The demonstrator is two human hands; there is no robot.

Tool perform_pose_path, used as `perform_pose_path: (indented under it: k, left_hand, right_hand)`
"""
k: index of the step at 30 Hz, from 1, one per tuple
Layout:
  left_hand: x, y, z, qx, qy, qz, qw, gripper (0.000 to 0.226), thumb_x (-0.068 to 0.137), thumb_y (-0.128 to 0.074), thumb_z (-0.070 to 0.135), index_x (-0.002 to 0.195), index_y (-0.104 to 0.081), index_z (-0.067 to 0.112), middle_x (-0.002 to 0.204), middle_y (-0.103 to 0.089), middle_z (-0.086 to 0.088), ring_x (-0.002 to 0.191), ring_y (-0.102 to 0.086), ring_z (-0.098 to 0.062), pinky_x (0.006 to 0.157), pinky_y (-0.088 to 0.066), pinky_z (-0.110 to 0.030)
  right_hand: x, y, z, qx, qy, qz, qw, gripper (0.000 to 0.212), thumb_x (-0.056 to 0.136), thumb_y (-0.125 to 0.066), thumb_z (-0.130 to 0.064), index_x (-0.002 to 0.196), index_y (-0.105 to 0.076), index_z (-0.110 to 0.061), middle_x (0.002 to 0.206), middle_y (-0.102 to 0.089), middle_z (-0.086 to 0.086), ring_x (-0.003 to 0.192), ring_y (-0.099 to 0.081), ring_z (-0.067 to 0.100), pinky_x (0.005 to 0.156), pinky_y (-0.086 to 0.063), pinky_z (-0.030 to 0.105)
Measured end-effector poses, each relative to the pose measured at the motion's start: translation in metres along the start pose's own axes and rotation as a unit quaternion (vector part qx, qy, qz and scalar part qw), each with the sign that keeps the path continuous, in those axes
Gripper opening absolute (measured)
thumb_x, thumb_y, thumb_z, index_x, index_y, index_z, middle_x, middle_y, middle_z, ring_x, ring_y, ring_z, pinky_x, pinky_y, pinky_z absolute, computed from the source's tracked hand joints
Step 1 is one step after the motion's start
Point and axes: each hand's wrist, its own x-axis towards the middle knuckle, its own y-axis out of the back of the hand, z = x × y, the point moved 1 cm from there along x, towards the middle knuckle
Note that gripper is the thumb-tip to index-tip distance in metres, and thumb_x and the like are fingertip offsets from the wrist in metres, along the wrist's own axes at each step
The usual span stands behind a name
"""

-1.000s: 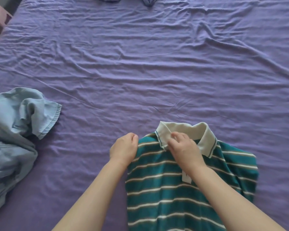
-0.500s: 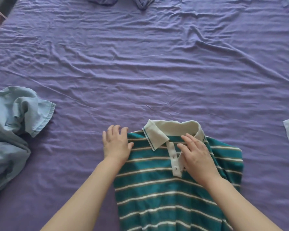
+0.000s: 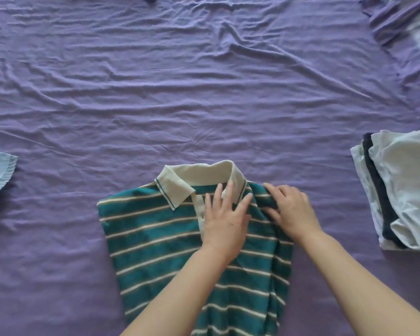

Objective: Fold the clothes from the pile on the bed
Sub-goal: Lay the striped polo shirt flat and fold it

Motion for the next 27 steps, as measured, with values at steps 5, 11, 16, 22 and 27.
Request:
perform_pose_path:
  k: [5, 11, 16, 22, 27]
  left_hand:
    - [0.041, 0.021, -0.001, -0.097, 0.059, 0.030, 0.993, 0.040, 0.095, -0.051, 0.030, 0.134, -0.047, 0.037, 0.148, -0.034, -0.006, 0.108, -0.051, -0.035, 0.092, -0.045, -0.047]
    - [0.087, 0.022, -0.011, -0.089, 0.057, 0.066, 0.992, 0.053, 0.085, -0.049, -0.004, 0.127, -0.058, 0.027, 0.123, -0.060, -0.003, 0.105, -0.049, -0.026, 0.090, -0.041, -0.037]
    - [0.088, 0.012, -0.023, -0.012, 0.062, 0.044, 0.997, 0.050, 0.090, -0.049, 0.006, 0.133, -0.049, 0.030, 0.132, -0.054, 0.003, 0.113, -0.045, -0.025, 0.088, -0.034, -0.037]
    - [0.050, 0.005, -0.017, 0.048, 0.060, 0.068, 0.995, 0.062, 0.086, -0.058, 0.012, 0.142, -0.038, 0.028, 0.150, -0.032, -0.009, 0.133, -0.030, -0.031, 0.105, -0.029, -0.046]
    - [-0.026, -0.014, 0.004, 0.129, 0.012, 0.079, 0.988, 0.072, 0.064, -0.082, 0.017, 0.131, -0.056, 0.019, 0.142, -0.044, -0.019, 0.129, -0.044, -0.038, 0.099, -0.041, -0.058]
  right_hand:
    - [0.010, 0.013, 0.026, 0.012, -0.020, 0.069, 0.997, 0.057, 0.087, -0.051, -0.053, 0.131, -0.050, -0.018, 0.098, -0.059, 0.007, 0.095, -0.054, 0.029, 0.079, -0.037, 0.041]
    - [0.032, 0.003, 0.045, -0.028, -0.004, 0.028, 0.999, 0.031, 0.097, -0.038, -0.036, 0.113, -0.057, -0.018, 0.103, -0.060, 0.008, 0.100, -0.054, 0.031, 0.079, -0.035, 0.040]
    - [0.046, -0.004, 0.042, -0.039, -0.047, 0.096, 0.993, 0.024, 0.093, -0.051, -0.031, 0.095, -0.058, -0.008, 0.094, -0.060, 0.014, 0.090, -0.055, 0.035, 0.074, -0.034, 0.041]
    - [0.011, -0.008, 0.021, -0.057, 0.066, 0.173, 0.981, 0.043, 0.078, -0.068, -0.026, 0.116, -0.061, -0.007, 0.127, -0.055, 0.019, 0.126, -0.046, 0.037, 0.105, -0.029, 0.060]
    - [-0.057, -0.045, -0.018, -0.060, 0.183, 0.075, 0.978, 0.050, 0.081, -0.066, -0.039, 0.126, -0.058, -0.018, 0.137, -0.051, 0.014, 0.133, -0.039, 0.035, 0.105, -0.028, 0.063]
